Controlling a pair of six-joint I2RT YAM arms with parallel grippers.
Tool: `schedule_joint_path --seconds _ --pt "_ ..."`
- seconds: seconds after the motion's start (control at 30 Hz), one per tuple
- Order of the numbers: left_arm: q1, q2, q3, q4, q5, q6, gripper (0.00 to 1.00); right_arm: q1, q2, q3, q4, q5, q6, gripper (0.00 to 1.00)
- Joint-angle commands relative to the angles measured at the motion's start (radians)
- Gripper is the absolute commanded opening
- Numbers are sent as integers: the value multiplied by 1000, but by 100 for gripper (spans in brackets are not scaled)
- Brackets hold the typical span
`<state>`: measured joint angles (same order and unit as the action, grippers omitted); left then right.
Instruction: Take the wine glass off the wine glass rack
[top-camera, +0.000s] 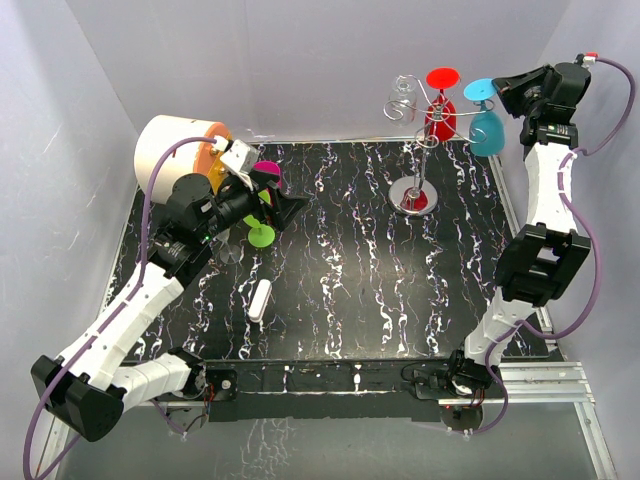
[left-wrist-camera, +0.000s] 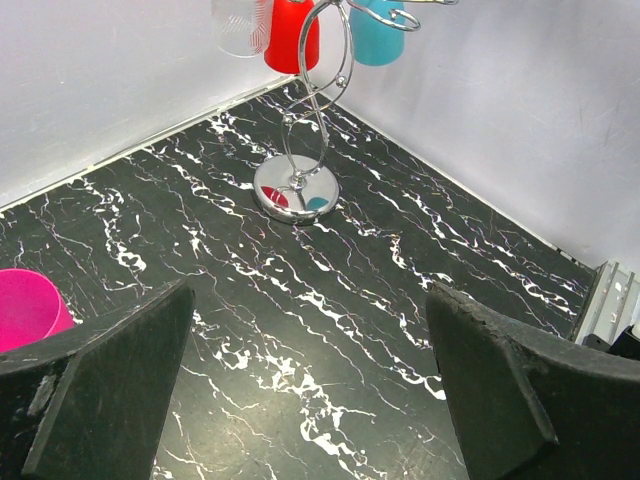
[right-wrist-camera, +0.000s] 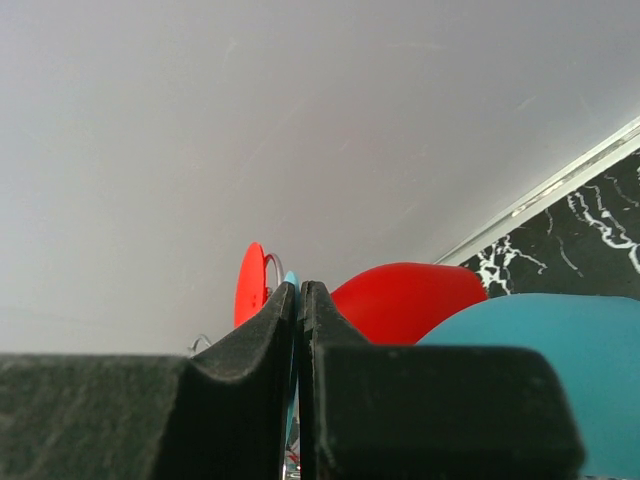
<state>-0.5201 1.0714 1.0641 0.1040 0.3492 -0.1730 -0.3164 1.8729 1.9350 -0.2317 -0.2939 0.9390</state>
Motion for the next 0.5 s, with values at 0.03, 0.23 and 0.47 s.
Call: schedule_joint_path --seconds 0.03,0.23,0.47 --pt "-4 -7 4 26 13 6 99 -6 -100 -10 67 33 56 0" --pt "-4 -5 4 28 17 3 99 -22 -166 -65 45 103 35 0" --pt "-4 -1 4 28 17 3 99 -30 -220 -128 64 83 24 0"
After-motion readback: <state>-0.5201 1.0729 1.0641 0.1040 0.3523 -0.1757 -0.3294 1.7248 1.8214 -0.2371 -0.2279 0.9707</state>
